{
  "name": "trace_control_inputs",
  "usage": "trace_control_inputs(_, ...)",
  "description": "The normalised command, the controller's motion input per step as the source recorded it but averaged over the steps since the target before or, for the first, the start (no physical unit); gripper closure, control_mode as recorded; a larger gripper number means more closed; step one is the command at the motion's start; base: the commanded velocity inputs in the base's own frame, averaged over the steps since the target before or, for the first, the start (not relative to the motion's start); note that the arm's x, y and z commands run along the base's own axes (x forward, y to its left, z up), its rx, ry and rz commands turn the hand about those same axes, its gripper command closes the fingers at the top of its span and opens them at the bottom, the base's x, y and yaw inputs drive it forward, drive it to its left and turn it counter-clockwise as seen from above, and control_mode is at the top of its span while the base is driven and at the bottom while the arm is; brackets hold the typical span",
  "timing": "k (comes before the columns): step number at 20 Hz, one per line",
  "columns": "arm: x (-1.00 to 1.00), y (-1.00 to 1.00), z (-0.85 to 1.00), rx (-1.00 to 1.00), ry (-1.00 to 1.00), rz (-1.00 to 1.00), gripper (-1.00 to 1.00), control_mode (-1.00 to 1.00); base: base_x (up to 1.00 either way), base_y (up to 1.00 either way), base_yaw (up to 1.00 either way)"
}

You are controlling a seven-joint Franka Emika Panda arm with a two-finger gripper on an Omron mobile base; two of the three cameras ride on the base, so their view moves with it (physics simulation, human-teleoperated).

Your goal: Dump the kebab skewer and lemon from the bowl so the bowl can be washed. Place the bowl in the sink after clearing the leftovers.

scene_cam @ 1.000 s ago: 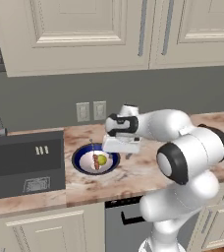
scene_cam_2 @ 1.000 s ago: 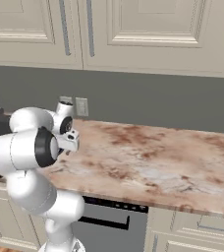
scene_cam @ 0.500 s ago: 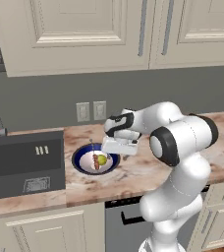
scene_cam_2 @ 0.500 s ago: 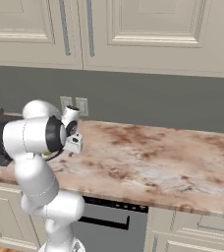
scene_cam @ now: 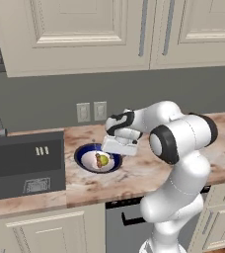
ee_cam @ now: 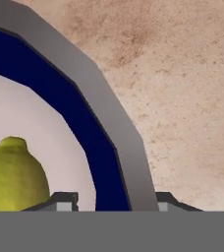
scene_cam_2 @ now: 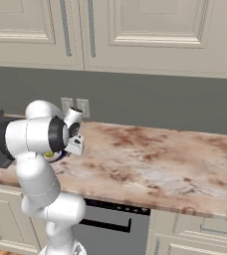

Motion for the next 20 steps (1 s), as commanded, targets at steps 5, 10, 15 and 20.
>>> trace_control_inputs(5,0.0,0.0,0.0,0.0,0.0,0.0,1.0,-1.0,0.0,0.0,0.0)
trace_control_inputs(10,-0.12,-0.01,0.12,0.0,-0.06,-0.01,1.0,-1.0,0.0,0.0,0.0)
trace_control_inputs(15,-0.29,-0.17,0.5,0.0,-0.11,-0.04,1.0,-1.0,0.0,0.0,0.0)
trace_control_inputs(20,-0.35,-0.23,0.64,0.05,-0.09,-0.08,1.0,-1.0,0.0,0.0,0.0)
